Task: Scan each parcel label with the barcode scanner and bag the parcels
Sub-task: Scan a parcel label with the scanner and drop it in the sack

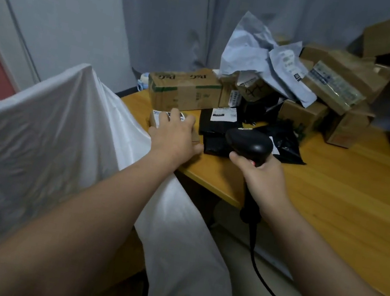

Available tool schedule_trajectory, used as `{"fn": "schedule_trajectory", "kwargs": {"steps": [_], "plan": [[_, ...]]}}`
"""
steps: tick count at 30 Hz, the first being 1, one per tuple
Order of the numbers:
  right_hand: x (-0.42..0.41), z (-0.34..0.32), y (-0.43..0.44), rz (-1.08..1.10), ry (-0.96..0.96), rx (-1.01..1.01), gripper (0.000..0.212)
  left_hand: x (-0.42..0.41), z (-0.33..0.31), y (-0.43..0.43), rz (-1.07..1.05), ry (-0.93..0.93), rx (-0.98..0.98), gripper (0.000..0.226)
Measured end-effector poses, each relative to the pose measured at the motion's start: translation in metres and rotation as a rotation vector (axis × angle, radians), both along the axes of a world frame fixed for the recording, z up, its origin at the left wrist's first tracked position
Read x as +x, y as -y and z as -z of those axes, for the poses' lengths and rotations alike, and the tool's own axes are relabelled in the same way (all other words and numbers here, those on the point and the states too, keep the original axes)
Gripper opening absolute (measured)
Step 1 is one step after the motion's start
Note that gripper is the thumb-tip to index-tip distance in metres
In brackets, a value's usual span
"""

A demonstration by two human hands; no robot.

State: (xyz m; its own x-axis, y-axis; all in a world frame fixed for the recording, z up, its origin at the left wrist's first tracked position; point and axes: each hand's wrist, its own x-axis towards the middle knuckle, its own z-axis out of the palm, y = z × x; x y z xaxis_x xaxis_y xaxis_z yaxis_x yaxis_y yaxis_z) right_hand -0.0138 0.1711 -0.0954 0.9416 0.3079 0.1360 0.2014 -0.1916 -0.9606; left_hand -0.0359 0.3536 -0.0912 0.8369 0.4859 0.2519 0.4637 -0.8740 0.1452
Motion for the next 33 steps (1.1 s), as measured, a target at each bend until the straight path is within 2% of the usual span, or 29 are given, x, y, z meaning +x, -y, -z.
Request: {"fn": "schedule_trajectory", "kwargs": {"steps": [2, 5, 9, 13, 17, 20, 22, 25, 27, 29, 31, 33], "plan": [[-0.008, 0.001, 0.011, 0.014, 0.012, -0.005, 0.018, -0.005, -0.002, 0.006, 0.013, 0.035, -0.035, 0.054], [-0.019, -0.001, 0.034, 0.022, 0.034, 0.007, 0.017, -0.021, -0.001, 0.024, 0.061, 0.183, -0.007, 0.048], [-0.03, -0.01, 0.077, 0.074, 0.07, 0.071, 0.017, -0.042, -0.006, 0.064, 0.248, 0.387, -0.026, 0.045], [-0.041, -0.018, 0.133, 0.142, 0.127, 0.115, 0.023, -0.048, -0.012, 0.124, 0.585, 0.285, -0.104, 0.05], [-0.045, -0.028, 0.195, 0.217, 0.222, 0.054, 0.032, -0.038, -0.011, 0.186, 0.868, 0.199, -0.205, 0.047], [-0.044, -0.035, 0.242, 0.265, 0.175, 0.015, 0.037, -0.026, -0.009, 0.228, 1.013, 0.121, -0.272, 0.046], [-0.042, -0.038, 0.265, 0.233, 0.068, -0.036, 0.037, -0.019, -0.009, 0.248, 1.077, 0.009, -0.243, 0.04], [-0.039, -0.041, 0.283, 0.198, -0.042, -0.09, 0.021, -0.009, -0.011, 0.26, 1.164, -0.124, -0.154, 0.032], [-0.033, -0.042, 0.288, 0.228, -0.09, -0.084, 0.021, -0.002, -0.014, 0.257, 1.172, -0.123, -0.179, 0.025], [-0.029, -0.045, 0.291, 0.258, -0.134, -0.081, 0.018, 0.008, -0.014, 0.25, 1.164, -0.107, -0.125, 0.022], [-0.026, -0.045, 0.292, 0.277, -0.15, -0.105, 0.016, 0.016, -0.009, 0.24, 1.127, -0.113, -0.018, 0.023], [-0.027, -0.045, 0.288, 0.276, -0.157, -0.137, 0.016, 0.023, -0.003, 0.229, 1.046, -0.05, -0.053, 0.027]]}}
